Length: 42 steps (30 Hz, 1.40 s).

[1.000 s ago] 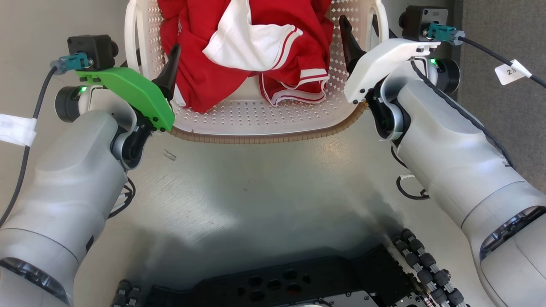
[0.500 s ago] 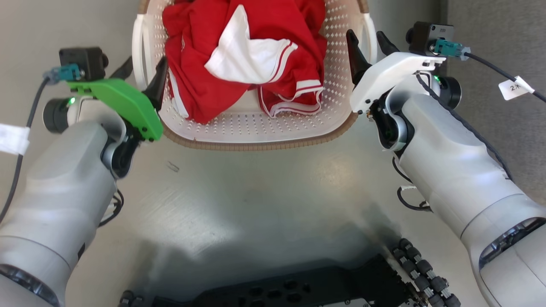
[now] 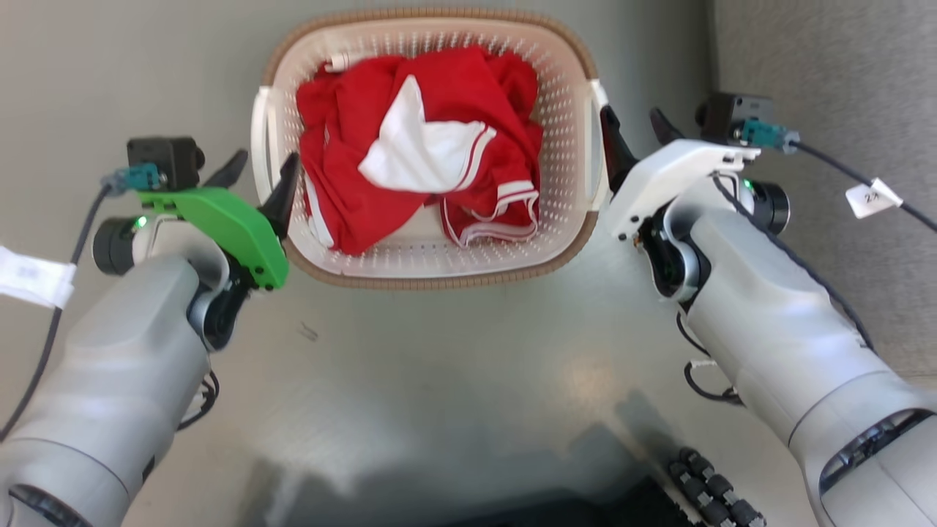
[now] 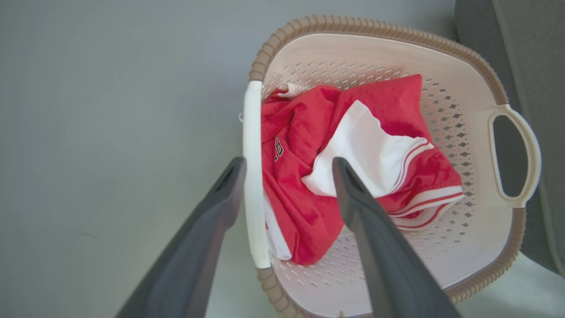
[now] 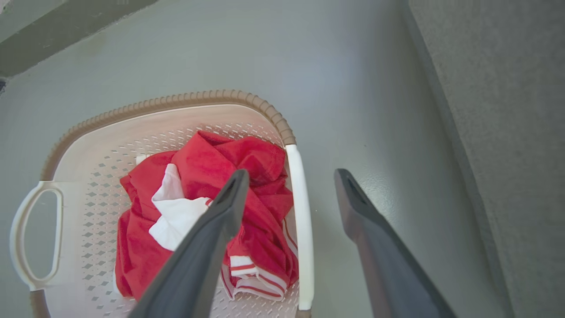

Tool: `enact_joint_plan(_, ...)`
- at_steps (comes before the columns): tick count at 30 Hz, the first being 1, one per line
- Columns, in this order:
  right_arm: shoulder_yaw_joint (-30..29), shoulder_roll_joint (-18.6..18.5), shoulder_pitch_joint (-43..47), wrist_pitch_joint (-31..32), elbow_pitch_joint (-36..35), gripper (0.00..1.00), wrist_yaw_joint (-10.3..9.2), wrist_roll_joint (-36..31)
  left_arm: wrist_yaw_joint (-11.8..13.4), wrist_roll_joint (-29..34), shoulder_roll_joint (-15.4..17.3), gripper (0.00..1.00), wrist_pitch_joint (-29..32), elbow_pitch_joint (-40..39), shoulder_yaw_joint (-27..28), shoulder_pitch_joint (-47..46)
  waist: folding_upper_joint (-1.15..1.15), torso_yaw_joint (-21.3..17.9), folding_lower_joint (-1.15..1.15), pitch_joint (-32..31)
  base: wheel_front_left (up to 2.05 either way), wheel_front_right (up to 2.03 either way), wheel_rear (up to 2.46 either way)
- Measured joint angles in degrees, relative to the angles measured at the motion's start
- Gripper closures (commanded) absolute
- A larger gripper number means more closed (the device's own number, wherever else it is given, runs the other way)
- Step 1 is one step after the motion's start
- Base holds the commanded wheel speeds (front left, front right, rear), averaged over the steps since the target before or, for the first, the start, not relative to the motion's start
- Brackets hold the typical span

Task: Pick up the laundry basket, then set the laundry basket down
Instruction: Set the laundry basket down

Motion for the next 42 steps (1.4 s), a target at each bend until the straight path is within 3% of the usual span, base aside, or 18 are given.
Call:
enact_joint_plan(14,-4.5,0.0,4.7,0.0,-2.4,0.0,1.53,-4.7,0.0,0.9,0.9,0.0,-0.5,-5.2,0.6,3.9,0.0,-0.3,0.0,-11.0,0.0,0.0,0.0)
enact_joint_plan(27,-11.1,-2.0,12.2,0.0,-11.9,0.0,3.22,-11.1,0.0,4.2,3.9,0.0,-0.5,-12.8,12.5,11.2,0.0,-0.1,0.0,-21.6,0.0,0.0,0.0)
enact_joint_plan(42,-17.5,-1.8,23.3,0.0,-22.6,0.0,5.02,-17.1,0.0,12.3,4.5,0.0,-0.5,-19.7,26.5,21.6,0.0,0.6,-0.01,-33.1,0.0,0.0,0.0)
